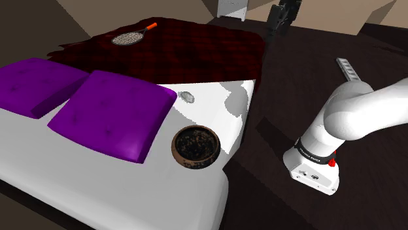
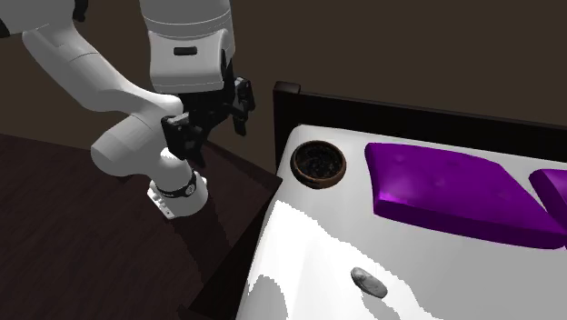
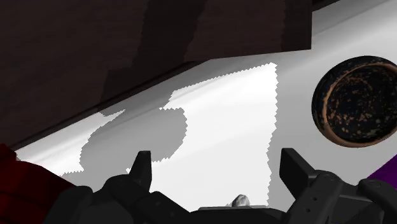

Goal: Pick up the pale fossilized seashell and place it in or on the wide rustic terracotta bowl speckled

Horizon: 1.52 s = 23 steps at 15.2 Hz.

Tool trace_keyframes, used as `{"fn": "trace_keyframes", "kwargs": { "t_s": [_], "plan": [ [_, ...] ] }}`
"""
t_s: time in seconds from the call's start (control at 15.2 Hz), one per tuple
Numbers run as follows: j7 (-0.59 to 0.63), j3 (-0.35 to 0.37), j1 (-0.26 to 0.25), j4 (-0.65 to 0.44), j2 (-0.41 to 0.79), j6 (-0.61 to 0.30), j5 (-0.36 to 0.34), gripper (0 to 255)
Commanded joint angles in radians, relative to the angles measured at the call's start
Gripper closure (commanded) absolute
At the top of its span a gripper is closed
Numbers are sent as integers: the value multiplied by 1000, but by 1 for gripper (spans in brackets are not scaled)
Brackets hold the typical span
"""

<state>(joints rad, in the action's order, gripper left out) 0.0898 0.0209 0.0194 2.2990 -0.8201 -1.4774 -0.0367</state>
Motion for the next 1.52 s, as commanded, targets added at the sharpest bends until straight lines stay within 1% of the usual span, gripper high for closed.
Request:
{"fn": "trace_keyframes", "kwargs": {
  "t_s": [0.0, 0.4, 0.73, 1.06, 1.45],
  "plan": [
    [0, 0, 0, 0, 0, 0, 0, 0],
    [-2, -6, -7, 65, 137, -201, 15, 0],
    [-7, -9, -13, 81, 284, -362, 28, 0],
    [-15, -10, -20, 62, 453, -509, 43, 0],
    [-30, -10, -29, -8, 673, -658, 65, 0]
  ]
}}
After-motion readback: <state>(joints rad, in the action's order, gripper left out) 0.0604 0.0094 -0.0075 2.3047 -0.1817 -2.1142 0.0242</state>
